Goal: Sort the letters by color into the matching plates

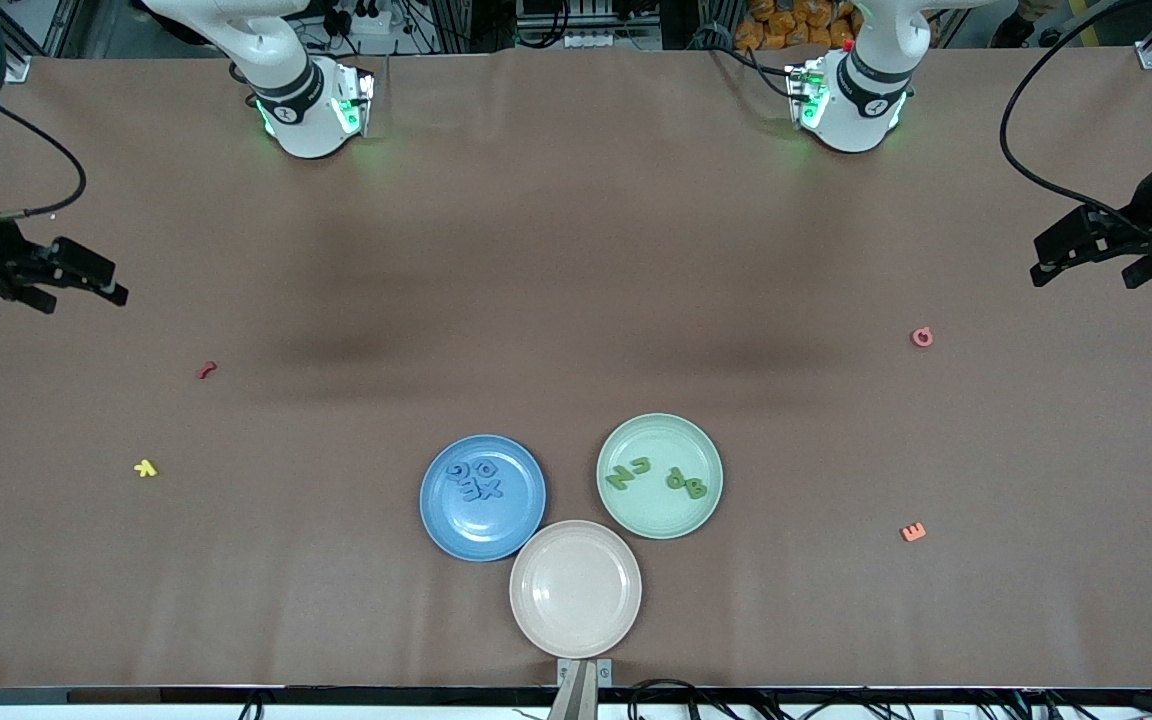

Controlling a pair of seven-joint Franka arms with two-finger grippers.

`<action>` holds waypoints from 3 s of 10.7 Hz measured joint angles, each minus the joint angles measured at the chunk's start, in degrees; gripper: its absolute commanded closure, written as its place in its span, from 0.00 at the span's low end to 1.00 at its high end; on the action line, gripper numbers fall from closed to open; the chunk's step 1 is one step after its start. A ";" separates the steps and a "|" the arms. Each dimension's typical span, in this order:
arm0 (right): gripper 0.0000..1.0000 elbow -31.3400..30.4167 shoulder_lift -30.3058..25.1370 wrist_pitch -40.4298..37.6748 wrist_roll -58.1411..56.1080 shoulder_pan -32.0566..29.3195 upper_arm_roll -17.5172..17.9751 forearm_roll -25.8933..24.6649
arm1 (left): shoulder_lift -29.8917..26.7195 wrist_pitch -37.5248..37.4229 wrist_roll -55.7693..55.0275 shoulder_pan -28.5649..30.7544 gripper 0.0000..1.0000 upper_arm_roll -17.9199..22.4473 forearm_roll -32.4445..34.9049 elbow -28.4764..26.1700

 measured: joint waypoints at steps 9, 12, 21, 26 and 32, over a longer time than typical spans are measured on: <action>0.00 10.40 -2.48 -13.14 9.09 0.07 4.69 -4.37 | 0.07 1.03 0.00 0.10 0.00 0.09 0.00 0.00; 0.00 10.75 -1.52 -8.98 9.41 0.44 5.73 -4.73 | 0.08 1.04 0.00 0.10 0.00 0.08 0.00 0.00; 0.00 12.16 1.38 -5.33 9.55 0.82 5.03 -5.35 | 1.25 1.04 -0.40 -0.18 0.00 -0.55 -0.21 -0.03; 0.00 12.17 1.37 -5.40 9.56 0.59 4.84 -5.38 | 2.85 1.04 -1.09 -0.03 0.00 -0.41 -0.37 -0.18; 0.00 12.65 1.39 -5.47 9.55 0.58 4.88 -7.15 | 3.48 1.22 -1.09 0.34 0.00 -0.16 -0.37 0.00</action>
